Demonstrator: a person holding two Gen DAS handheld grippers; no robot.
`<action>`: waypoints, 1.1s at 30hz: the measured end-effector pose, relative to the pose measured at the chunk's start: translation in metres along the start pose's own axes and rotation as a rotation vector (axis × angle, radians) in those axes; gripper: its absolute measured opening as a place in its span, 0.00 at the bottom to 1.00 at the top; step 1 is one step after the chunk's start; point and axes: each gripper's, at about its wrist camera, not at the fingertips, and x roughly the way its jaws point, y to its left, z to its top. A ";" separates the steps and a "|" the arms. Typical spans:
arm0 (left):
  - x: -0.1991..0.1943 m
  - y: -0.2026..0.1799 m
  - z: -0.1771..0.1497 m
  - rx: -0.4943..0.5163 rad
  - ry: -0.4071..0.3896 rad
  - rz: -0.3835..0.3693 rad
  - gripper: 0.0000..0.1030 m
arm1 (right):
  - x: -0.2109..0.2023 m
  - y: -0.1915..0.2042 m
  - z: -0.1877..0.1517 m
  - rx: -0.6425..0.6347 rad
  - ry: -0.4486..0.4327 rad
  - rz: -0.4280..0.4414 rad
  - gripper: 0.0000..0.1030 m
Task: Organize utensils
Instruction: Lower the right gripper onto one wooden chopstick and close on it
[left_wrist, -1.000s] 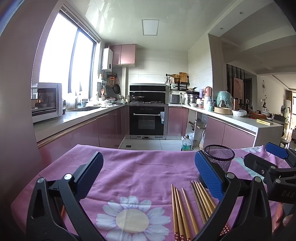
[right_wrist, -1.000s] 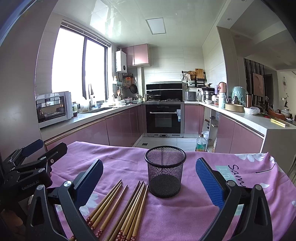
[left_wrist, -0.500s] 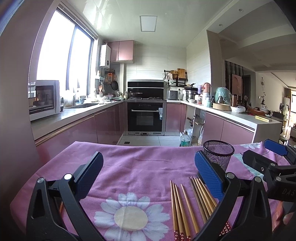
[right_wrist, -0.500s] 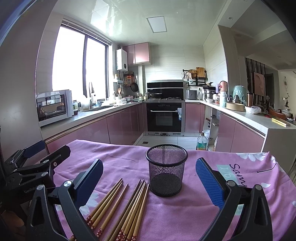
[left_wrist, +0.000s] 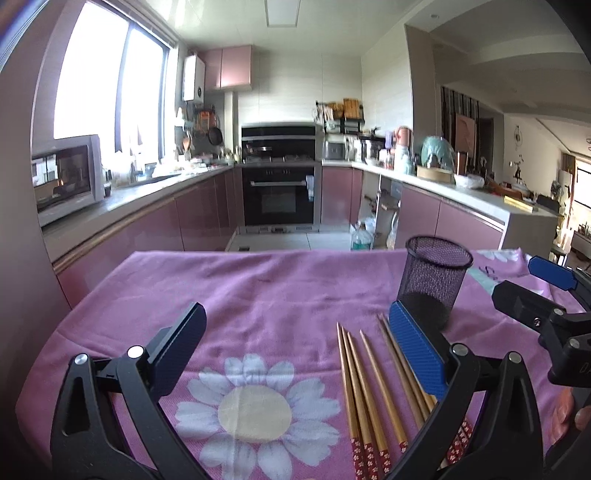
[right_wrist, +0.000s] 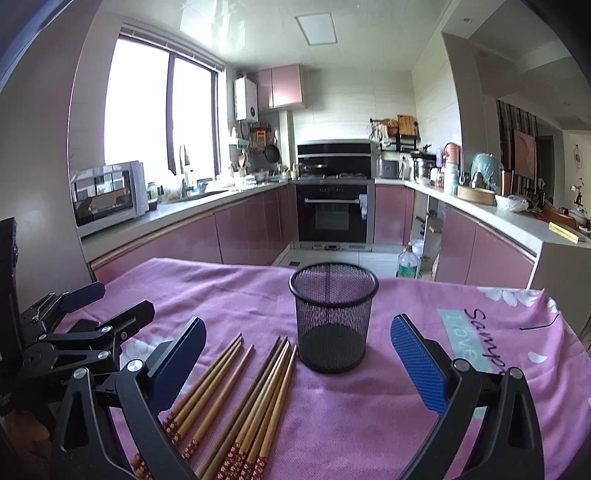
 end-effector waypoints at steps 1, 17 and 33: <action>0.004 0.001 -0.001 -0.001 0.020 -0.004 0.95 | 0.003 -0.002 -0.002 0.003 0.018 0.005 0.94; 0.075 -0.006 -0.032 0.096 0.336 -0.126 0.64 | 0.067 0.004 -0.043 -0.043 0.411 0.097 0.30; 0.102 -0.019 -0.039 0.142 0.489 -0.264 0.40 | 0.086 0.001 -0.040 -0.041 0.506 0.114 0.24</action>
